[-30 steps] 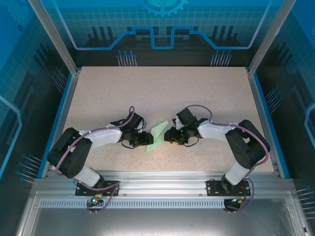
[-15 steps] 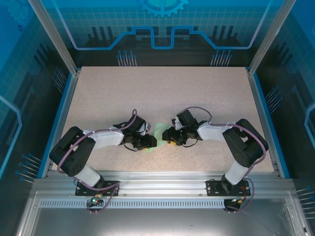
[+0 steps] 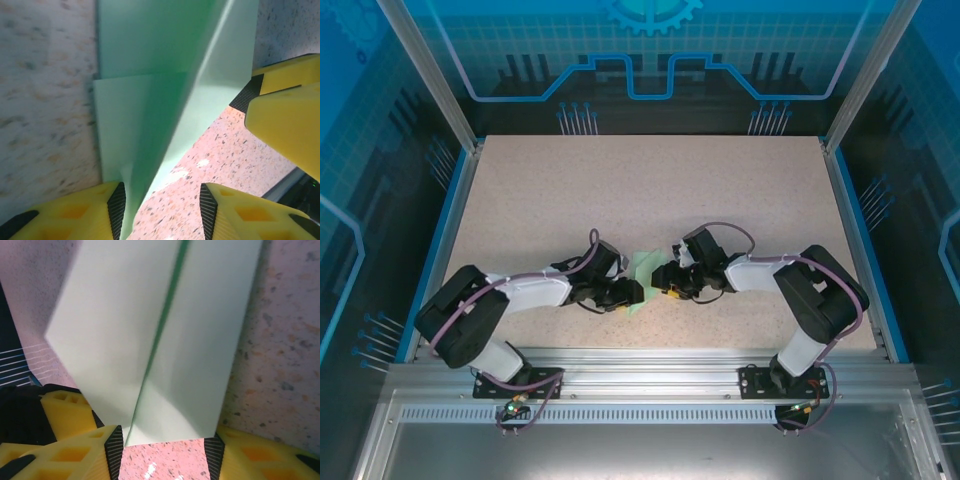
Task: Fold a paper plane with a square sheet of paper (pick it up from the middle)
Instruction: Turn over the paper at the bottom-center of the table.
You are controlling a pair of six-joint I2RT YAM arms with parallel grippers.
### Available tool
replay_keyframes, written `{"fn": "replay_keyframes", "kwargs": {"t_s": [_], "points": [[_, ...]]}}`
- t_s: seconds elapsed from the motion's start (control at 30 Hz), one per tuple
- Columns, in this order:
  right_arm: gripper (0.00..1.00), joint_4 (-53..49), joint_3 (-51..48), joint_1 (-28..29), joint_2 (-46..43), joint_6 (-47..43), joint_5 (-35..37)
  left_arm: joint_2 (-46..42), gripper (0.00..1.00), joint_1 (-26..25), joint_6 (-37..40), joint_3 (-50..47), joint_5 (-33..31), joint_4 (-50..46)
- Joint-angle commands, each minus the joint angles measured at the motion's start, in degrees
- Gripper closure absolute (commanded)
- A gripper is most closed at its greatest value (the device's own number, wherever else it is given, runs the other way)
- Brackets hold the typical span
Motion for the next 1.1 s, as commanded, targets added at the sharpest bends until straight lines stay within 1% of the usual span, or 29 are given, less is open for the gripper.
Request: {"fn": "replay_keyframes", "kwargs": {"t_s": [0.0,0.1,0.37,0.4,0.5,0.53,0.7,0.93,1.0,1.07], "points": [[0.51,2.9,-0.3,0.8,0.3,1.0,-2.8,-4.8,0.51,-0.1,0.2,-0.5,-7.2,-6.8],[0.51,3.5,0.4,1.1,1.3,1.1,-2.6,-5.7,0.49,0.1,1.7,-0.1,-9.7,-9.4],[0.52,5.3,1.7,1.7,3.4,1.8,-1.8,0.9,0.5,0.6,4.6,3.0,-7.1,-8.2],[0.52,5.6,2.0,1.8,3.5,1.6,-1.9,1.6,0.52,0.6,4.8,3.4,-7.2,-8.2],[0.52,5.9,3.0,1.9,4.5,1.4,-2.2,3.0,0.61,0.6,5.1,4.2,-9.2,-9.3],[0.52,6.0,3.5,2.0,4.9,1.4,-2.3,3.0,0.63,0.6,5.0,4.1,-9.9,-9.1],[0.51,6.0,5.2,2.3,6.3,0.7,-2.4,4.1,0.64,0.6,6.0,4.4,-10.2,-9.4],[0.53,3.6,8.3,3.7,7.9,-1.1,-1.9,4.6,0.67,0.5,5.8,3.6,-7.7,-7.1],[0.55,2.2,9.1,4.0,8.2,-1.6,-0.9,4.6,0.68,0.5,5.8,3.8,-7.6,-7.2],[0.6,0.8,9.6,4.1,8.6,-2.2,-0.1,4.4,0.69,0.5,5.7,3.6,-7.8,-7.4]]}}
